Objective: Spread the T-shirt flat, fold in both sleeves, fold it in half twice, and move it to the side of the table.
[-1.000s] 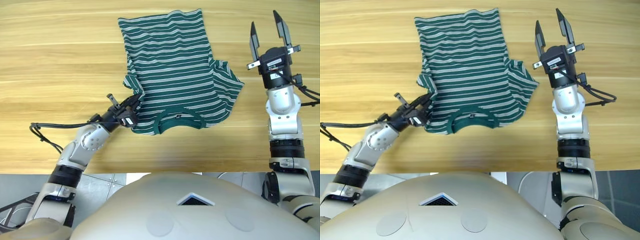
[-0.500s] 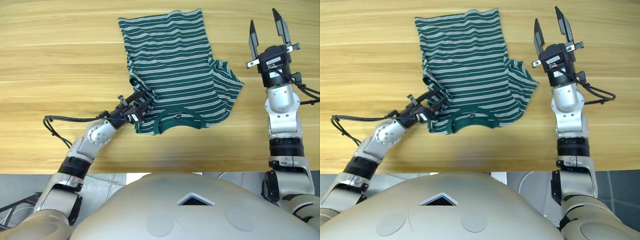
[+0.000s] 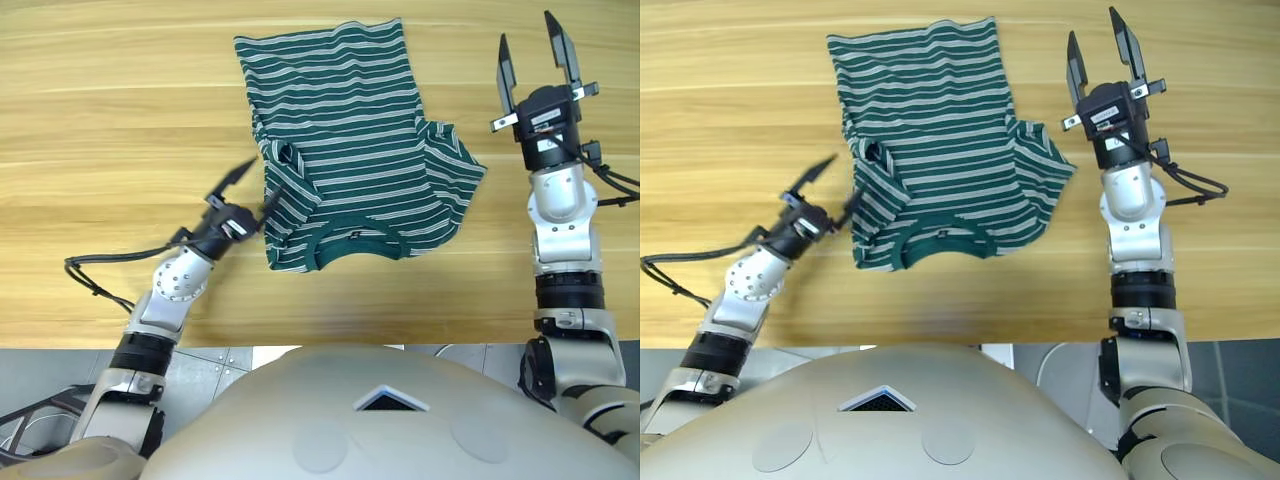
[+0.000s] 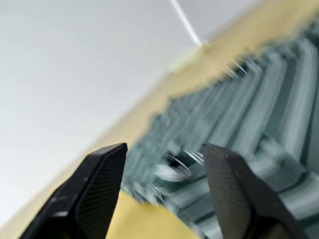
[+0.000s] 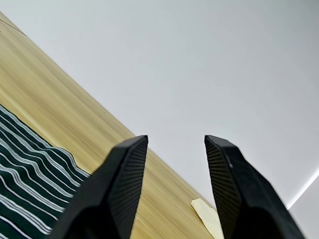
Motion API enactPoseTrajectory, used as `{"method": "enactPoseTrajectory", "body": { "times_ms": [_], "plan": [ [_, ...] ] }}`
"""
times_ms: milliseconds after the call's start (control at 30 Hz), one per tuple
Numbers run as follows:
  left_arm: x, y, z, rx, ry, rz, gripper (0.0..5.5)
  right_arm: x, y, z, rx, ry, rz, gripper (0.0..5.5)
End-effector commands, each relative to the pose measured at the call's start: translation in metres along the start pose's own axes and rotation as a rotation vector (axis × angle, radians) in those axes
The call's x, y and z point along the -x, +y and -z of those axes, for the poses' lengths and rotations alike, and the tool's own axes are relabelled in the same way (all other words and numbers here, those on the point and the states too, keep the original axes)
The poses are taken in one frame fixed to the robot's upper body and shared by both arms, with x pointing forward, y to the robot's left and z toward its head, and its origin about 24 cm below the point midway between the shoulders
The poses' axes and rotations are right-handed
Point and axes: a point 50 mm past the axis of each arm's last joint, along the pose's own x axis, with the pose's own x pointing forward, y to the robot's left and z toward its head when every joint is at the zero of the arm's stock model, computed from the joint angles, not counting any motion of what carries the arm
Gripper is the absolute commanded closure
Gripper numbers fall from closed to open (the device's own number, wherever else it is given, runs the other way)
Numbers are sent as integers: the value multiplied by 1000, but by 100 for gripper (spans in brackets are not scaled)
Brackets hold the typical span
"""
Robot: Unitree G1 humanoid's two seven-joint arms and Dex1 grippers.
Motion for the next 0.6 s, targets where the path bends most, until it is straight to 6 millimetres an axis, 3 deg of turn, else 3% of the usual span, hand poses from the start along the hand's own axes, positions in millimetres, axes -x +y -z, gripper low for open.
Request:
{"method": "enactPoseTrajectory", "body": {
  "times_ms": [33, 100, 367, 600],
  "plan": [
    [15, -35, -2, 136, 14, 194, 271, -7, -5, -1, 16, -14, 16, 337],
    [21, -47, 4, 178, 57, 269, 271, -7, -5, 0, 19, -12, 16, 337],
    [35, -59, 29, 238, 190, 347, 271, -4, -10, 0, 35, -7, 23, 337],
    [40, -61, 24, 289, 135, 355, 271, -4, -14, 4, 58, 8, 20, 337]
  ]
}}
